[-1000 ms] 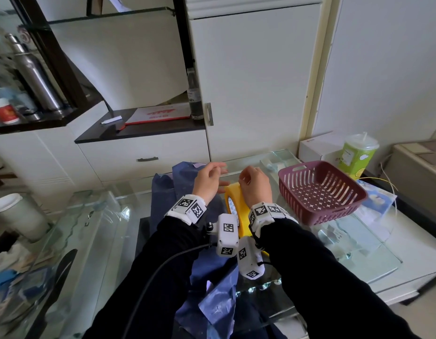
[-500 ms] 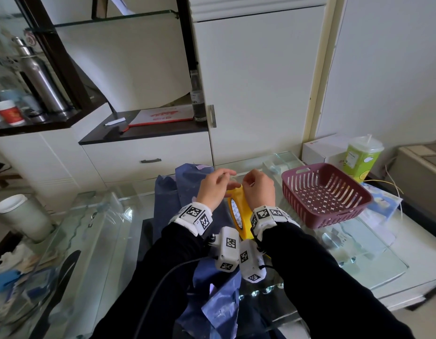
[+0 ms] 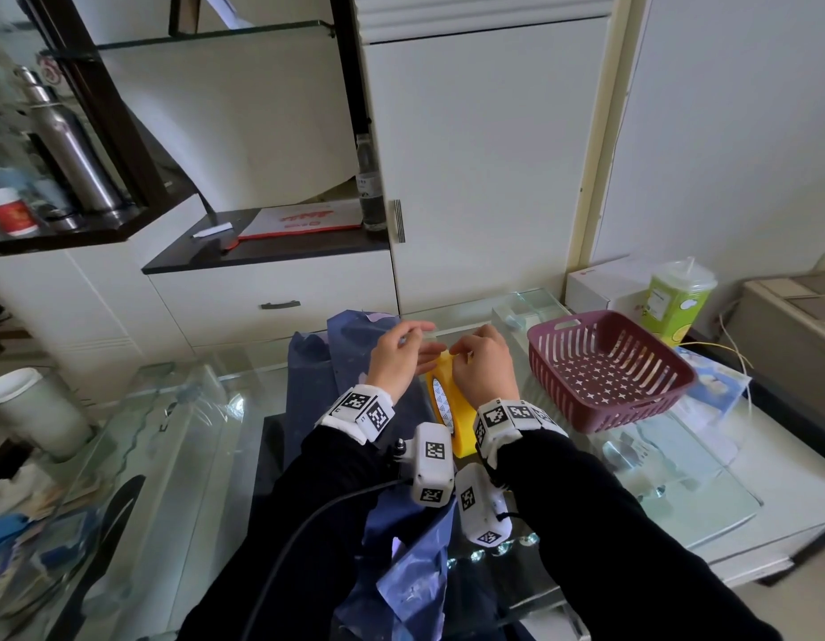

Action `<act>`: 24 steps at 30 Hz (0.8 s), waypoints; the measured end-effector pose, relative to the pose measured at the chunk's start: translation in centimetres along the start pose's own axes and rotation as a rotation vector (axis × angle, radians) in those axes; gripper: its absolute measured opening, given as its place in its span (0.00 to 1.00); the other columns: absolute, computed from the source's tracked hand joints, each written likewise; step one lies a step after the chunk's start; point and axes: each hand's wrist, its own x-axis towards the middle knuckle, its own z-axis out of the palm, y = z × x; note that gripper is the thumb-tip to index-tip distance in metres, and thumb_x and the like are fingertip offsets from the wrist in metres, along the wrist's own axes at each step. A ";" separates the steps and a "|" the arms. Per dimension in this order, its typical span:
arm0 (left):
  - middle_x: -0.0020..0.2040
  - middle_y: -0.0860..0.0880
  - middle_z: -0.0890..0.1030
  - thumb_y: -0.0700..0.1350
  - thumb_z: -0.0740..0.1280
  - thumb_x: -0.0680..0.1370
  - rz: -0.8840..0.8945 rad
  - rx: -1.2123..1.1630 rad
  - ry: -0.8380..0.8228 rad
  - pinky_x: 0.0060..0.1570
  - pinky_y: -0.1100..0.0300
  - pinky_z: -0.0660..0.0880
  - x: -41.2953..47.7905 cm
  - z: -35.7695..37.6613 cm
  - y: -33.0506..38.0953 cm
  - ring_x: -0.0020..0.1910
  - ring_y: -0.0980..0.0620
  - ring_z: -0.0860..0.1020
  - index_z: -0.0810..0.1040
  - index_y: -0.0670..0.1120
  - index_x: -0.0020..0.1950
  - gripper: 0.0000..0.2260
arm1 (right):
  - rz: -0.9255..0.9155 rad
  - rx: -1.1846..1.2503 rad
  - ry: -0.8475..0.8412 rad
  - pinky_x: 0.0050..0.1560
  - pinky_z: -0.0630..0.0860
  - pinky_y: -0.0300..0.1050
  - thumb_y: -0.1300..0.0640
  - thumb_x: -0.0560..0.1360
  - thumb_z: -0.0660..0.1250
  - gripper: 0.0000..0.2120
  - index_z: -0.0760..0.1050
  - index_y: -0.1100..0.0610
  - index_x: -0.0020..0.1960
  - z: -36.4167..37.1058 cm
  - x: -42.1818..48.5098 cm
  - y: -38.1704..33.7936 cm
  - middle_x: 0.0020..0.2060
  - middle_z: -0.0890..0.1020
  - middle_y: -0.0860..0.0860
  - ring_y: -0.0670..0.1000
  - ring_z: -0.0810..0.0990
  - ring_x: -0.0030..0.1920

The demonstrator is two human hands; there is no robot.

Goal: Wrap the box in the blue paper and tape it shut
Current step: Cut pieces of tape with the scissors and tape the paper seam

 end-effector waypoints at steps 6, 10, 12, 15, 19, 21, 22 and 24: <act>0.54 0.36 0.80 0.41 0.53 0.83 -0.034 -0.036 -0.005 0.51 0.55 0.78 -0.4 0.1 -0.3 0.51 0.43 0.80 0.75 0.41 0.57 0.12 | 0.006 -0.013 -0.016 0.55 0.72 0.47 0.66 0.75 0.59 0.12 0.78 0.65 0.55 0.3 -0.8 1.0 0.53 0.74 0.59 0.57 0.73 0.57; 0.56 0.36 0.79 0.41 0.54 0.83 -0.032 -0.051 -0.004 0.53 0.56 0.78 -0.7 -0.4 -0.4 0.55 0.41 0.79 0.74 0.40 0.59 0.12 | 0.059 0.055 0.000 0.51 0.69 0.43 0.66 0.75 0.60 0.11 0.73 0.64 0.57 0.3 -1.2 1.7 0.54 0.73 0.59 0.57 0.74 0.53; 0.57 0.36 0.79 0.41 0.53 0.83 -0.026 -0.046 0.002 0.55 0.54 0.77 -0.8 -0.8 -0.2 0.57 0.40 0.79 0.74 0.39 0.60 0.13 | 0.089 0.092 0.005 0.52 0.68 0.42 0.64 0.76 0.62 0.11 0.72 0.63 0.58 0.2 -1.1 1.9 0.54 0.73 0.59 0.57 0.74 0.53; 0.59 0.36 0.78 0.41 0.53 0.83 -0.021 -0.033 0.023 0.56 0.53 0.76 -0.8 -1.4 -0.1 0.57 0.40 0.78 0.73 0.38 0.62 0.13 | 0.131 0.144 -0.010 0.55 0.69 0.43 0.60 0.77 0.63 0.13 0.71 0.63 0.60 0.3 -0.9 1.9 0.55 0.73 0.59 0.56 0.74 0.54; 0.60 0.38 0.78 0.42 0.53 0.83 -0.013 -0.016 0.020 0.50 0.58 0.77 -0.9 -1.7 -0.1 0.53 0.44 0.79 0.73 0.39 0.62 0.13 | 0.163 0.174 -0.032 0.56 0.68 0.43 0.60 0.76 0.63 0.16 0.70 0.63 0.63 0.1 -0.9 2.1 0.57 0.74 0.59 0.56 0.74 0.56; 0.62 0.40 0.77 0.42 0.54 0.83 -0.003 -0.001 0.008 0.48 0.60 0.78 -1.1 -1.6 -0.2 0.53 0.46 0.79 0.73 0.40 0.62 0.13 | 0.185 0.182 -0.041 0.57 0.68 0.43 0.60 0.76 0.64 0.18 0.68 0.62 0.65 -0.2 -0.8 2.3 0.58 0.73 0.59 0.55 0.73 0.57; 0.62 0.42 0.76 0.41 0.55 0.83 0.004 0.000 -0.004 0.47 0.61 0.79 -1.3 -1.6 -0.4 0.54 0.46 0.79 0.73 0.40 0.63 0.13 | 0.193 0.178 -0.045 0.58 0.68 0.43 0.59 0.76 0.64 0.19 0.68 0.62 0.66 -0.4 -0.8 2.5 0.59 0.73 0.58 0.55 0.73 0.58; 0.63 0.44 0.75 0.40 0.55 0.82 0.015 -0.014 -0.036 0.46 0.64 0.79 -1.7 -1.5 -0.7 0.55 0.47 0.78 0.73 0.41 0.65 0.13 | 0.203 0.158 -0.049 0.61 0.68 0.46 0.59 0.75 0.65 0.21 0.67 0.62 0.67 -0.6 -0.9 2.9 0.60 0.72 0.58 0.56 0.72 0.60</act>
